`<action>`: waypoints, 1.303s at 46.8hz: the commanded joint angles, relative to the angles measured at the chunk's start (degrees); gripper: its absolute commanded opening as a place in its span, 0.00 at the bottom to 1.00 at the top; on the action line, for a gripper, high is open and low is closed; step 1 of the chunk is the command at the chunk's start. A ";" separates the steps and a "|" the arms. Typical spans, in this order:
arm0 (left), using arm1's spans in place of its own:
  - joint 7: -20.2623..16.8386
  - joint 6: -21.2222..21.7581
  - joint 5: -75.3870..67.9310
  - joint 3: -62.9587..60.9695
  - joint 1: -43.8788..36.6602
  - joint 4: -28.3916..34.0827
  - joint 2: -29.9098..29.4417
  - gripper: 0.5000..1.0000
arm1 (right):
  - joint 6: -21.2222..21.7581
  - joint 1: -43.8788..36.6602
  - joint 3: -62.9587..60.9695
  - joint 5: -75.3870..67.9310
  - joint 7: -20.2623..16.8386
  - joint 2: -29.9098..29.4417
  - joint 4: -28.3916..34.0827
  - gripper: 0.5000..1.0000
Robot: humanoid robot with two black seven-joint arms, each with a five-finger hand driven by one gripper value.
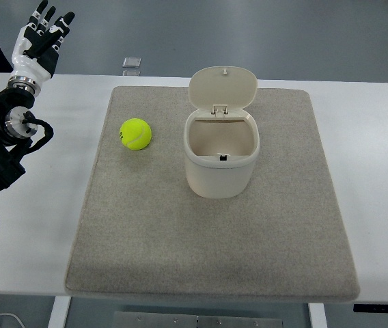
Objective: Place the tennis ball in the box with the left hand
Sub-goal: 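Raise the left hand and swing it over toward the tennis ball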
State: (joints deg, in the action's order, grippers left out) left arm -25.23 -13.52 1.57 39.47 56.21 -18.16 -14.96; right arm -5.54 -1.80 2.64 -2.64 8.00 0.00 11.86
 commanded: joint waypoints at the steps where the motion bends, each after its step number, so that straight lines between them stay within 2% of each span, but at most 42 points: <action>1: 0.01 -0.02 0.01 0.08 0.13 0.06 -0.51 0.98 | 0.00 0.04 0.00 0.00 0.00 0.00 0.00 0.88; 8: 0.53 -0.20 -0.25 -0.88 3.55 -0.12 -2.44 0.98 | 0.00 0.04 0.00 0.00 0.00 0.00 0.00 0.88; 13: 1.41 -0.37 -0.78 -2.72 6.98 -2.05 -6.65 0.98 | 0.00 0.04 0.00 0.00 0.00 0.00 0.00 0.88; 24: 2.64 -0.90 -0.87 -23.81 15.86 -6.53 -10.09 0.98 | 0.00 0.04 0.00 0.00 0.00 0.00 0.09 0.88; 32: 2.47 -6.16 -1.05 -36.64 20.69 -6.71 -10.00 0.98 | 0.00 -0.05 0.00 0.00 0.00 0.00 0.09 0.88; 44: 2.47 -9.60 -6.92 -39.91 22.10 -6.62 -10.09 0.98 | 0.00 0.04 0.00 0.00 0.00 0.00 0.00 0.88; 50: 2.55 -9.95 -11.32 -40.87 22.02 -6.62 -10.00 0.98 | 0.00 0.04 0.00 0.00 0.00 0.00 0.00 0.88; 61: 2.55 -10.13 -12.30 -51.15 23.51 -6.53 -9.65 0.98 | 0.00 -0.05 0.00 0.00 0.00 0.00 0.09 0.88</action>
State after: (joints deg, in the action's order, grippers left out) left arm -22.66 -23.50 -10.47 -9.80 79.36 -24.75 -24.62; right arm -5.54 -1.80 2.63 -2.64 8.00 0.00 11.91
